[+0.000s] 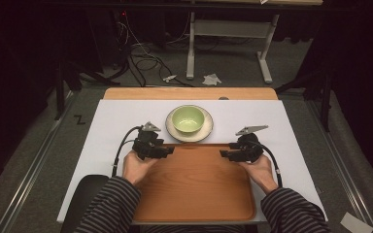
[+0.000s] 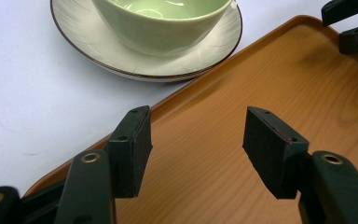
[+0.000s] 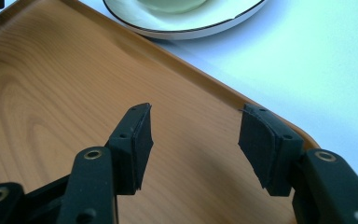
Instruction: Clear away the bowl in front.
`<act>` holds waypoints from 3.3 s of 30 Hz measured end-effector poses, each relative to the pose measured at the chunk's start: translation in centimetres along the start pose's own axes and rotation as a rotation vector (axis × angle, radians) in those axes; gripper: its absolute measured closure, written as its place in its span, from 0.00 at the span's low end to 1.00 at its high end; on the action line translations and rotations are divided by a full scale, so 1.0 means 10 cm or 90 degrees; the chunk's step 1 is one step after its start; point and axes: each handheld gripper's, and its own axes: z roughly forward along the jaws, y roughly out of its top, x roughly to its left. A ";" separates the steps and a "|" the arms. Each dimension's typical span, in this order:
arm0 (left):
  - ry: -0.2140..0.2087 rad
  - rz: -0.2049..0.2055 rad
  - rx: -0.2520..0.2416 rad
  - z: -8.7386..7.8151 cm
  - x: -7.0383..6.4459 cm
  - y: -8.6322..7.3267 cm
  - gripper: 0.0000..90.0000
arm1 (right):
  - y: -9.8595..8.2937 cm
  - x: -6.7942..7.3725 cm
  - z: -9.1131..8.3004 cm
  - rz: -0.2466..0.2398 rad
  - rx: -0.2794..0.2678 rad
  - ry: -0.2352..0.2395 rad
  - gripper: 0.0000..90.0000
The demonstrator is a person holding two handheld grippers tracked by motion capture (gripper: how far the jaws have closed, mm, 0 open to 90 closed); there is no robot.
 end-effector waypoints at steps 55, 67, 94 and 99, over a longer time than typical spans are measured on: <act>0.057 0.033 0.017 0.49 -0.20 0.68 0.40 | -0.03 0.06 -0.03 -0.008 0.013 -0.012 0.52; 0.100 0.037 0.025 0.77 -0.12 0.85 0.42 | -0.05 0.06 -0.04 -0.007 0.019 -0.012 0.52; 0.179 -0.001 0.089 1.38 0.11 0.96 0.57 | -0.06 0.09 -0.01 -0.015 0.030 0.001 0.52; 0.178 -0.002 0.103 1.41 0.13 0.93 0.66 | -0.07 0.08 0.00 -0.014 0.035 -0.001 0.52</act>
